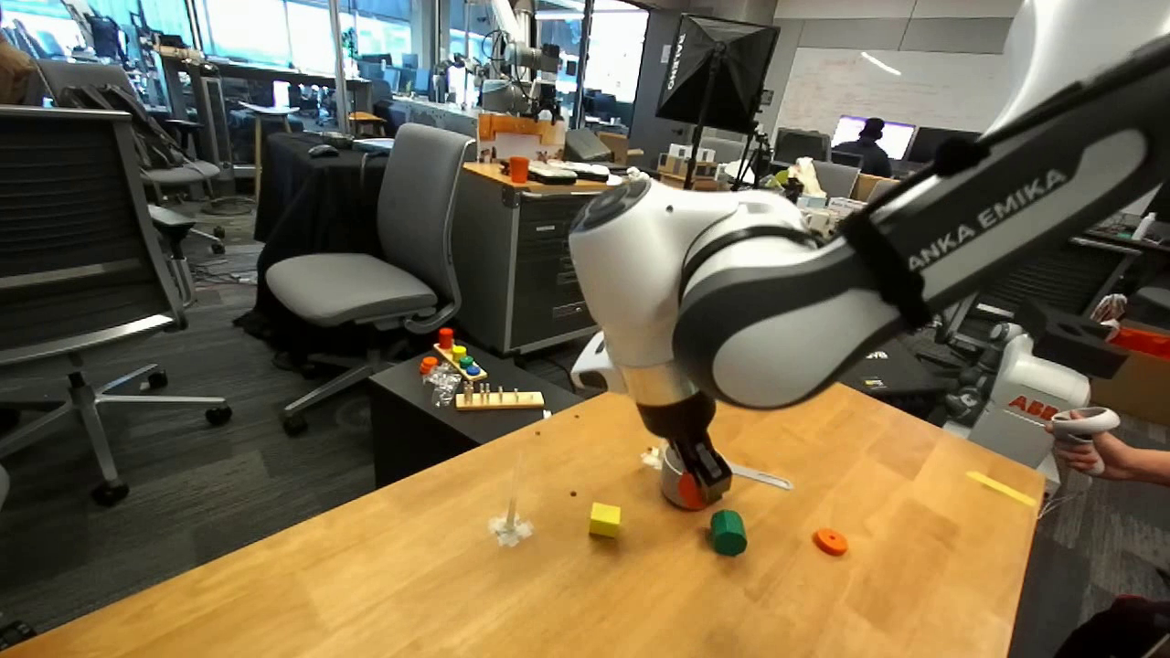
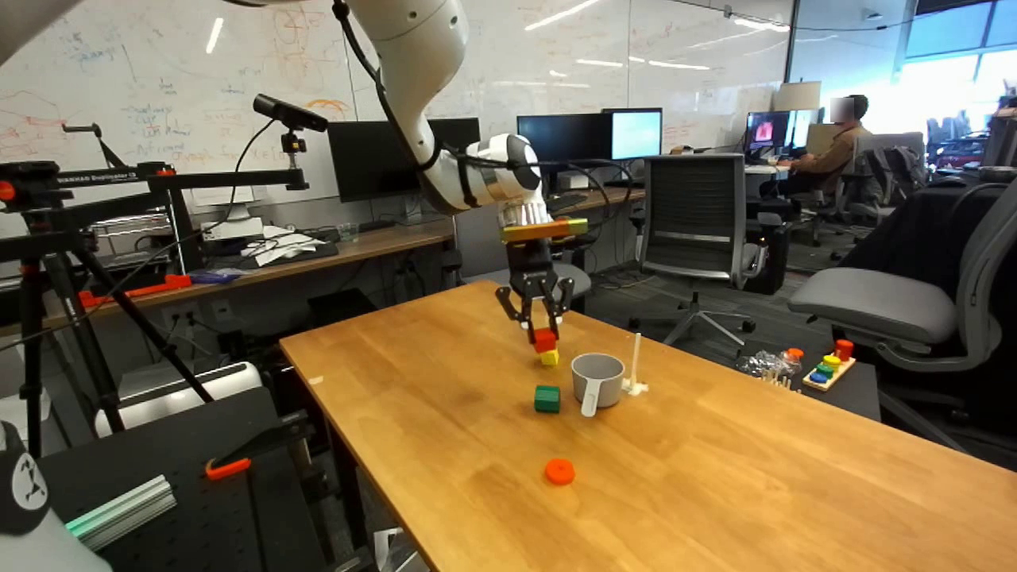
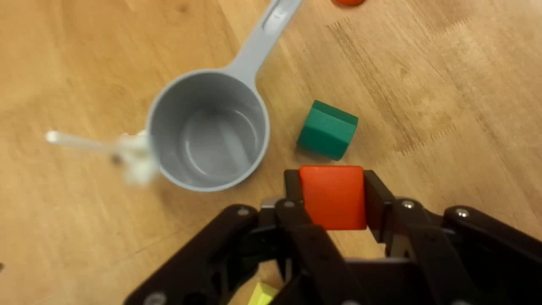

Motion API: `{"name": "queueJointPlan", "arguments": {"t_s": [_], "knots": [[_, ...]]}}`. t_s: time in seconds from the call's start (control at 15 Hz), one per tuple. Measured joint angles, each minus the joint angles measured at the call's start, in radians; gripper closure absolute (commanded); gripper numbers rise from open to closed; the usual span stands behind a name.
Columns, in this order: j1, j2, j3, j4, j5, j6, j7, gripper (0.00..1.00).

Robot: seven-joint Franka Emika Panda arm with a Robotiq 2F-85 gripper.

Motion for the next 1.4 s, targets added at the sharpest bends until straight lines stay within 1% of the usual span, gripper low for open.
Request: {"name": "queueJointPlan", "arguments": {"t_s": [0.27, 0.47, 0.67, 0.93, 1.13, 1.4], "knots": [[-0.043, -0.12, -0.022, -0.026, 0.0, 0.0, 0.009, 0.87], [-0.072, -0.15, -0.042, -0.053, 0.0, 0.0, 0.019, 0.87], [-0.08, -0.127, -0.053, -0.07, 0.0, 0.0, 0.046, 0.87], [-0.067, -0.056, -0.053, -0.052, 0.0, 0.0, 0.081, 0.87], [-0.054, -0.005, -0.052, 0.001, 0.001, -0.003, 0.089, 0.87], [-0.04, 0.044, -0.052, 0.107, 0.002, -0.036, 0.089, 0.87]]}}
